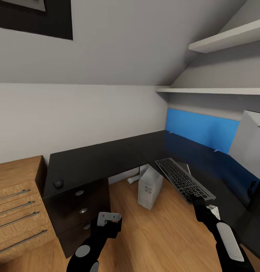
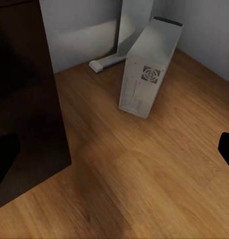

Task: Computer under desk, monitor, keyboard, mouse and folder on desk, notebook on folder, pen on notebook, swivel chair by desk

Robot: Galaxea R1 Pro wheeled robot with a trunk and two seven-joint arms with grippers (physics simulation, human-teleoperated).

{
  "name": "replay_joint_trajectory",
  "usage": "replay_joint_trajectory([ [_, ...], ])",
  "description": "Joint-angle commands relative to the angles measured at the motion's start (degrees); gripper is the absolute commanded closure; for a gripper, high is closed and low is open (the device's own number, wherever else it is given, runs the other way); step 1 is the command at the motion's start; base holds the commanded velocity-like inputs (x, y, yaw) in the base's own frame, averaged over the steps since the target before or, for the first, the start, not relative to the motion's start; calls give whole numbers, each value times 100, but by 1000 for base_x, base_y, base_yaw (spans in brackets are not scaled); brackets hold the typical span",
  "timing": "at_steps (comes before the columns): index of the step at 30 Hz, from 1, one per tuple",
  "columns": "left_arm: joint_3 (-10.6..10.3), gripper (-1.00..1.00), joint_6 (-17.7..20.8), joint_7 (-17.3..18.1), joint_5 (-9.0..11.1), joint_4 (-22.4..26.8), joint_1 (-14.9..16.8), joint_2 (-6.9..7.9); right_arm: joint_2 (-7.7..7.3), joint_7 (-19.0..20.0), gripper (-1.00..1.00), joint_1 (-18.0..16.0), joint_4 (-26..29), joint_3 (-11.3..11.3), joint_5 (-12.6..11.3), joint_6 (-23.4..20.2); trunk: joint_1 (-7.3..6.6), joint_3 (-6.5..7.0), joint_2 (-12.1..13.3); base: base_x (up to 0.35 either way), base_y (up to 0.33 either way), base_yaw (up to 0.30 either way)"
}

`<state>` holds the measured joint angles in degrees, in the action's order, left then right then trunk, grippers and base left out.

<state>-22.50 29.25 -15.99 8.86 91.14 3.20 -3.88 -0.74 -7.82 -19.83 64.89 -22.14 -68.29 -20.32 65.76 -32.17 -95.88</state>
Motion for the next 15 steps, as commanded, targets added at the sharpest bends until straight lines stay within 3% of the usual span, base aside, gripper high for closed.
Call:
replay_joint_trajectory([
  [1, -9, -100, 19, -53, 62, 5, 5, 1, 2, -45, 100, -3, 14, 13, -52, -25, -23, 12, 38, 0, 0, 0],
  [9, -9, -100, 19, -53, 55, 1, 5, 1, 4, -36, 100, -3, 209, 58, -61, -51, -199, 156, 359, 0, 0, 0],
  [10, -9, -100, 19, -53, 55, 1, 5, 1, 8, -36, 100, -3, 290, 127, -61, -57, -221, 174, 399, 0, 0, 0],
  [12, -9, -100, 19, -53, 54, 1, 5, 1, 8, -36, 100, 2, 420, 401, -61, -62, -265, 210, 479, 0, 0, 0],
  [13, -9, -100, 19, -53, 54, 1, 5, 1, 9, -45, 100, 16, 504, 648, -63, -71, -287, 227, 520, 0, 0, 0],
  [15, -9, -100, 19, -53, 54, 1, 5, 1, 76, -64, 100, 88, 655, 877, -71, -71, -330, 263, 600, 0, 0, 0],
])
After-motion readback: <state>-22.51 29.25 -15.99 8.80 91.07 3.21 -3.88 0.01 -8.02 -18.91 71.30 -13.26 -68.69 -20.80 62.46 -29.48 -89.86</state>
